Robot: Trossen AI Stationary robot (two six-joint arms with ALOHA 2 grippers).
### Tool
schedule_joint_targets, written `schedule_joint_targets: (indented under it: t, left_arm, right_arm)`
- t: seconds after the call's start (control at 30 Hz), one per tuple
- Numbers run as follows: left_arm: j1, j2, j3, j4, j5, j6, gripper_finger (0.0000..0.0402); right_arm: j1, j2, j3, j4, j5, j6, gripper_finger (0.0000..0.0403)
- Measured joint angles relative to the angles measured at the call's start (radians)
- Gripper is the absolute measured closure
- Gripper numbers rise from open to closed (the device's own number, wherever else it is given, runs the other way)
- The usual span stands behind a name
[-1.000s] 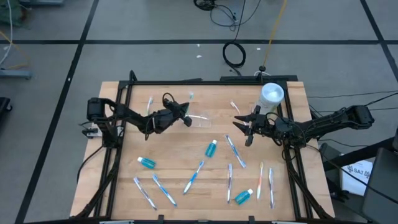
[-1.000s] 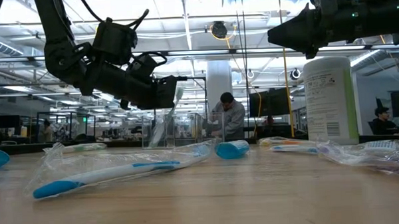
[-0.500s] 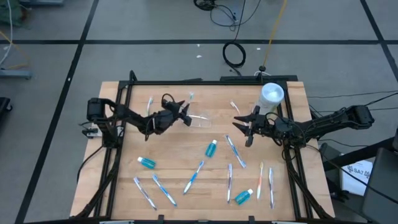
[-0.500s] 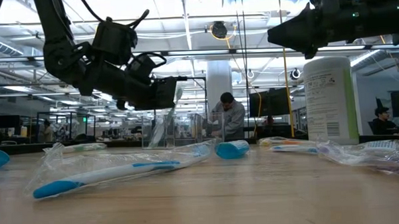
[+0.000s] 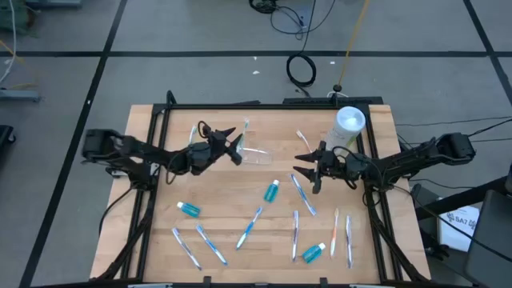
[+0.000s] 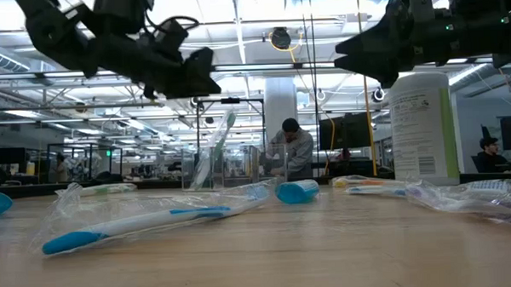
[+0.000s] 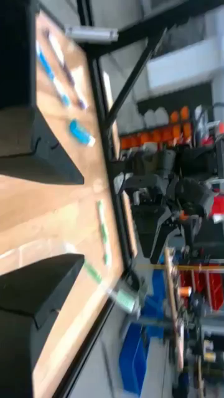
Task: Pick & Place toothbrushing station
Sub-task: Put the blue mouthwash into the middle section of the transparent organizer
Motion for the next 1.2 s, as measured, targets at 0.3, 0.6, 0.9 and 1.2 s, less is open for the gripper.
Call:
schedule_joint_targets:
  t: [0.3,0.6,0.9,1.2]
  left_arm:
    - [-0.049,-0.368,0.001,-0.703,0.400,-0.072,0.0231]
    - [-0.167,-0.527,0.001,-1.309,0.658,-0.221,0.0231]
    - [-0.361,-0.530,0.001,-1.635,0.773,-0.437,0.0231]
    - [-0.512,-0.477,0.000,-1.684,0.764,-0.552,0.0231]
  right_arm:
    - [0.000,0.126,0.047,0.135,-0.133,-0.005,0.0175]
    - [0.000,0.155,0.064,0.135,-0.133,-0.007,0.0178]
    - [0.000,0.155,0.064,0.136,-0.131,-0.012,0.0177]
    - [0.000,0.154,0.064,0.163,-0.130,-0.033,0.0177]
